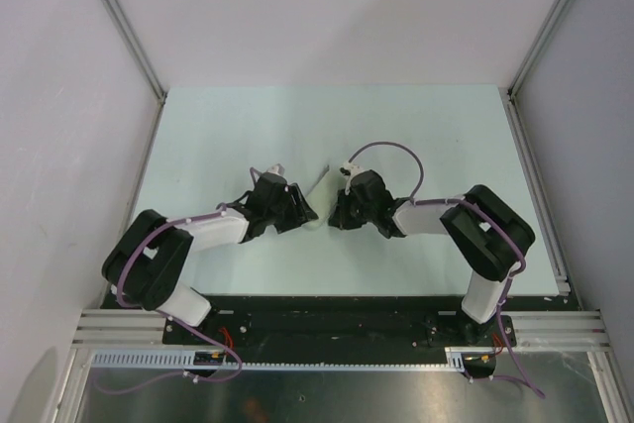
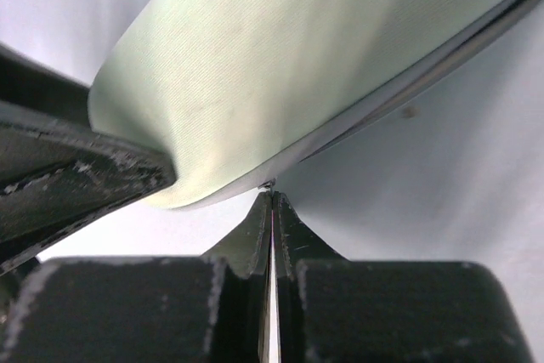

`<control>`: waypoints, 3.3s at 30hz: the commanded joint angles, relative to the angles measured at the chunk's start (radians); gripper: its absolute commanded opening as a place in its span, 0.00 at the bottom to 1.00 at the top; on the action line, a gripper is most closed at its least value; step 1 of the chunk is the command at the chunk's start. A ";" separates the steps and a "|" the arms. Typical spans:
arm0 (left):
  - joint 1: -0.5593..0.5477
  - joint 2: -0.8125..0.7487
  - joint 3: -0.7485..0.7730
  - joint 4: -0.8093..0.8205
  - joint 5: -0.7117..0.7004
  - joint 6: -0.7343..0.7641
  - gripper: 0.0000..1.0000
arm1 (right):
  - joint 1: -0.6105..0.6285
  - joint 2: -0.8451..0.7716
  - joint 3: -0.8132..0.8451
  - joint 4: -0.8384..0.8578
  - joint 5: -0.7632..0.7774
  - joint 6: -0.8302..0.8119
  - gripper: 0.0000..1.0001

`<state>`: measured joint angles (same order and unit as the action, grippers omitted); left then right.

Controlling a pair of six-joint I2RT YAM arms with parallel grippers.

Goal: Organize the sunglasses

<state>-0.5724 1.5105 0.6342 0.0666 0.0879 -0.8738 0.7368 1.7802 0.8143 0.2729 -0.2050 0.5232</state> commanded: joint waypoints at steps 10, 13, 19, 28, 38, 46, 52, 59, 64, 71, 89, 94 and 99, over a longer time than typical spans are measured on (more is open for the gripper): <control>0.000 0.070 -0.036 -0.156 0.013 0.048 0.60 | -0.157 0.011 0.103 -0.077 0.113 -0.153 0.00; 0.000 0.070 -0.034 -0.157 0.018 0.055 0.60 | -0.186 0.034 0.134 -0.072 0.107 -0.169 0.00; -0.001 0.056 -0.027 -0.160 0.018 0.073 0.62 | -0.231 0.065 0.180 -0.066 0.075 -0.177 0.00; 0.000 -0.033 0.051 -0.163 0.004 0.147 0.88 | -0.160 0.030 0.183 -0.153 0.072 -0.086 0.00; 0.028 -0.222 -0.004 -0.202 -0.086 0.125 0.95 | -0.050 -0.002 0.183 -0.259 0.141 0.118 0.00; 0.035 -0.429 -0.065 -0.229 -0.171 0.095 0.96 | 0.111 0.008 0.183 -0.267 0.176 0.256 0.00; 0.046 -0.447 -0.068 -0.274 -0.177 0.065 0.96 | 0.179 0.022 0.183 -0.282 0.171 0.274 0.00; 0.121 -0.371 -0.033 -0.306 -0.241 0.157 0.96 | 0.190 0.013 0.184 -0.196 0.122 0.319 0.00; 0.169 -0.305 0.045 -0.307 -0.237 0.208 0.96 | 0.179 0.028 0.220 -0.201 0.105 0.360 0.00; 0.178 -0.432 0.004 -0.335 -0.249 0.131 0.99 | 0.174 0.114 0.324 -0.205 0.105 0.443 0.00; 0.186 -0.486 -0.080 -0.467 -0.321 -0.205 1.00 | 0.233 0.246 0.456 -0.195 0.134 0.515 0.00; 0.186 -0.423 -0.051 -0.455 -0.345 -0.232 1.00 | 0.233 0.246 0.464 -0.204 0.130 0.500 0.00; 0.192 -0.342 0.013 -0.384 -0.418 -0.203 1.00 | 0.237 0.245 0.464 -0.228 0.116 0.463 0.00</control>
<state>-0.3908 1.1202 0.5720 -0.3897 -0.2481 -1.0569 0.9676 2.0197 1.2392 0.0490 -0.0875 1.0161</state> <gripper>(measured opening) 0.996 0.006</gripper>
